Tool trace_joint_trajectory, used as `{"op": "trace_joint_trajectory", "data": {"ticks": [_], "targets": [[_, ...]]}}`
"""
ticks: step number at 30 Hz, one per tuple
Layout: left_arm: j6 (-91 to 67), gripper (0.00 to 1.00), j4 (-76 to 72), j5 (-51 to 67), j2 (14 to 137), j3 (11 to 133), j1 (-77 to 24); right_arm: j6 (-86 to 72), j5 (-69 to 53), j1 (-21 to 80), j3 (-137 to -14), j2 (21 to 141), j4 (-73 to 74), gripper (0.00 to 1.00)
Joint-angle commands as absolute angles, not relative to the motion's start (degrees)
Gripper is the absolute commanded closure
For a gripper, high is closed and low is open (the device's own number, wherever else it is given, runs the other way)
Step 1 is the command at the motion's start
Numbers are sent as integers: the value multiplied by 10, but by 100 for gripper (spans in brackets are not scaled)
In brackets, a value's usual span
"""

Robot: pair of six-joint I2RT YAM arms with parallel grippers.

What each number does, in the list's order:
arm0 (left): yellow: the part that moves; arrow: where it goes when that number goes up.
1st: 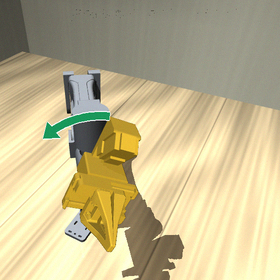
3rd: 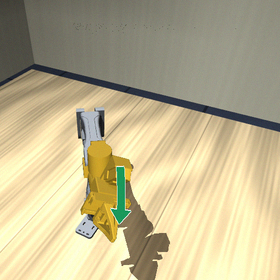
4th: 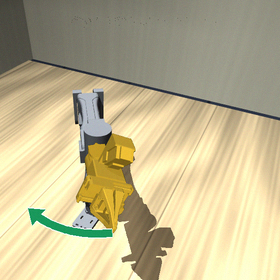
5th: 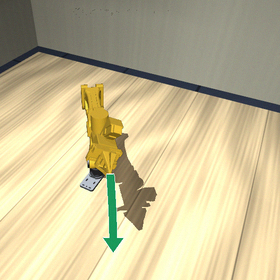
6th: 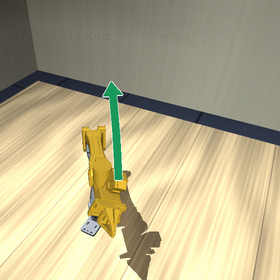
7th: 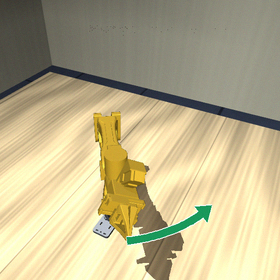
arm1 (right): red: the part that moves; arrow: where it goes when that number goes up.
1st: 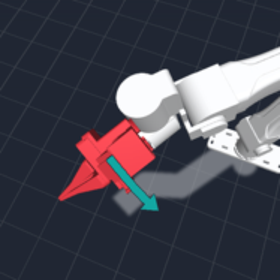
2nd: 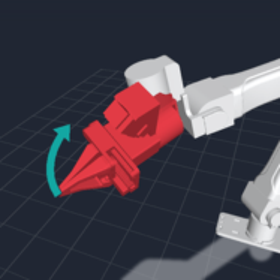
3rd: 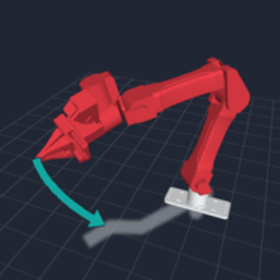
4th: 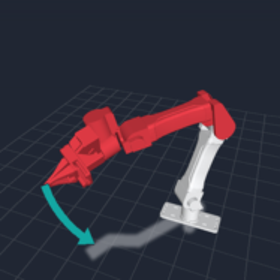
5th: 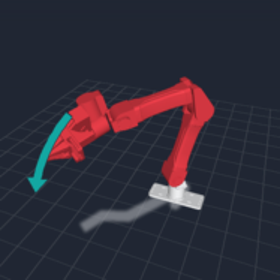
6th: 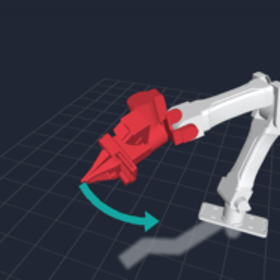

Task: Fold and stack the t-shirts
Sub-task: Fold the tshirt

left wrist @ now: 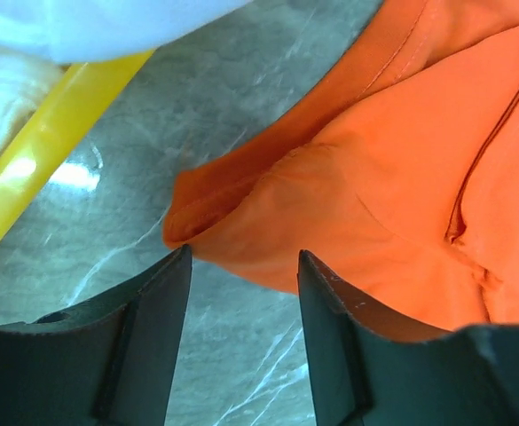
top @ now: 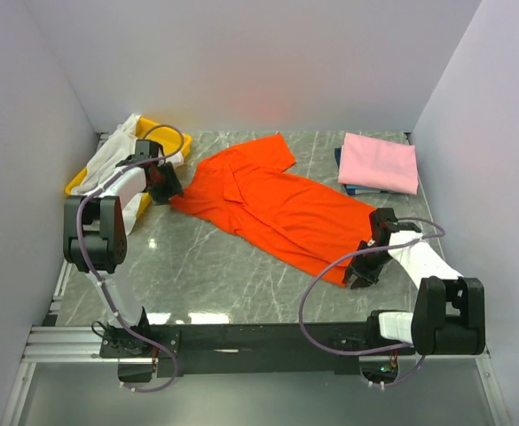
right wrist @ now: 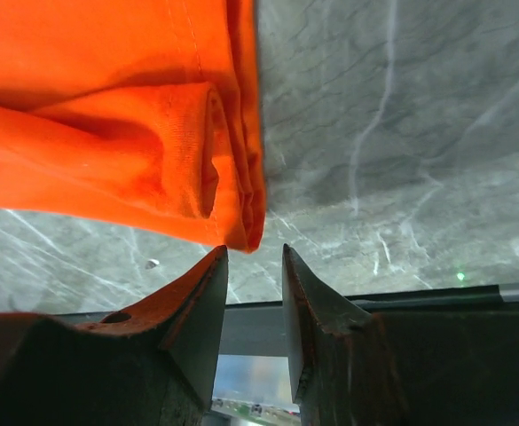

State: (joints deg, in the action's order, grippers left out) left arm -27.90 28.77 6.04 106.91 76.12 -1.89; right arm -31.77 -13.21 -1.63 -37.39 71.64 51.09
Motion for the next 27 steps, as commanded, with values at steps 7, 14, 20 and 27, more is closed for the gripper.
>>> {"op": "trace_joint_trajectory", "data": {"ticks": [7,14,20,27], "targets": [[-284,48,258,85,1104,766,-22,-340,-131,-3,-346,746,460,62],[-287,47,253,83,1123,765,-22,-346,-136,-3,-345,759,439,62],[-283,58,251,80,1139,770,-23,-351,-139,18,-337,779,422,66],[-257,83,269,72,1178,807,-22,-345,-131,19,-336,794,435,96]]}}
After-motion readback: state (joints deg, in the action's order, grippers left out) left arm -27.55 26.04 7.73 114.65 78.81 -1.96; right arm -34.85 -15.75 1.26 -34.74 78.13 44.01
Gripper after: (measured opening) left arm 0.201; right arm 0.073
